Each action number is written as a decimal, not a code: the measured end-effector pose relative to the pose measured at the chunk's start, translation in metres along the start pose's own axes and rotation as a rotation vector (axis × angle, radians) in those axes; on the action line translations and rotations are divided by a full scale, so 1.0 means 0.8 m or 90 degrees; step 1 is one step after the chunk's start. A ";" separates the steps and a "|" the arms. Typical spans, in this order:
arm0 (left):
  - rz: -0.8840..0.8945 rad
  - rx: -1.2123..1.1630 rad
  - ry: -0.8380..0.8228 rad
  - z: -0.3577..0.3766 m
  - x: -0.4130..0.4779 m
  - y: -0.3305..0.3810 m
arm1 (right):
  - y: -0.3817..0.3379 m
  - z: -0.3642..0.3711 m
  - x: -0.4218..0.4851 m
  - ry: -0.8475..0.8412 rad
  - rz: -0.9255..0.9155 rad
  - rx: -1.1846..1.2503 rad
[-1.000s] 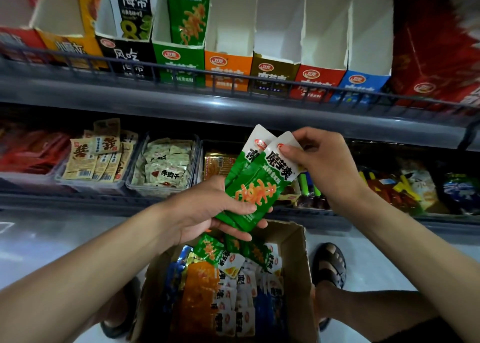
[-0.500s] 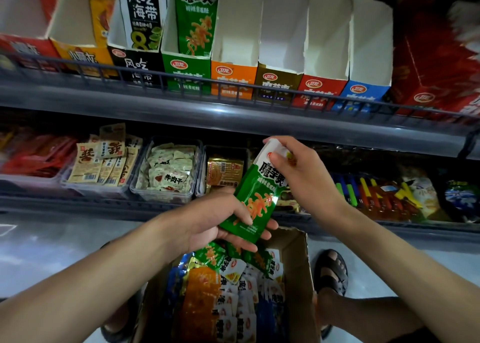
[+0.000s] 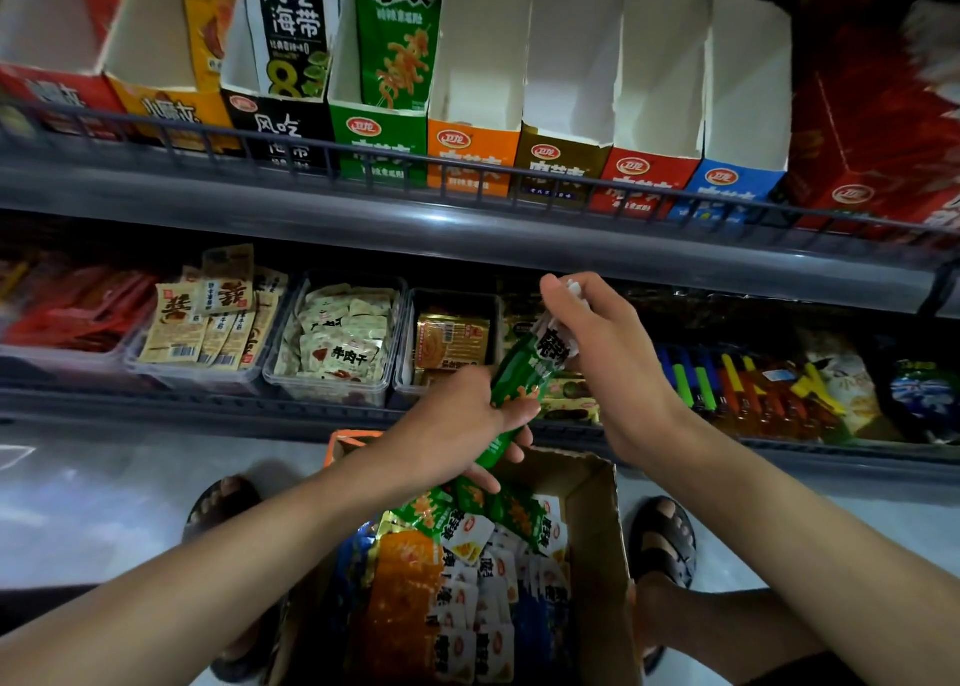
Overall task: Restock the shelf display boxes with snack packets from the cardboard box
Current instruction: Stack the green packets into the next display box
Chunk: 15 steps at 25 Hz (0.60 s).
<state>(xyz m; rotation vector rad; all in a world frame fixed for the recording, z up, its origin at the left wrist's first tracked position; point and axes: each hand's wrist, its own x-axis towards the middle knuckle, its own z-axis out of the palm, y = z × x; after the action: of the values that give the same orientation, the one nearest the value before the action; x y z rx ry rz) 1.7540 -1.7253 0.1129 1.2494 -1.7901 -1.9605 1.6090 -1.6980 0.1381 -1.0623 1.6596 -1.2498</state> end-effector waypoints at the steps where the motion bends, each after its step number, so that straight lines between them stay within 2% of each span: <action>1: 0.003 0.005 0.001 0.000 0.000 0.000 | 0.000 0.001 0.000 0.003 -0.003 0.004; 7: -0.005 -0.012 -0.015 -0.007 0.001 -0.001 | 0.001 0.001 0.001 -0.003 0.020 -0.012; 11: 0.012 -0.111 -0.085 -0.024 -0.005 0.010 | -0.008 -0.019 0.012 -0.010 0.074 0.078; 15: 0.019 -0.153 -0.193 -0.043 -0.013 0.025 | -0.016 -0.033 0.013 -0.118 0.109 0.151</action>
<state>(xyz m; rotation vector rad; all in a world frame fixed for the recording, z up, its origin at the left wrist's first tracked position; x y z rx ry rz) 1.7772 -1.7480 0.1384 0.8850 -1.6183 -2.3656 1.5828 -1.7015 0.1550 -0.8463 1.3923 -1.1665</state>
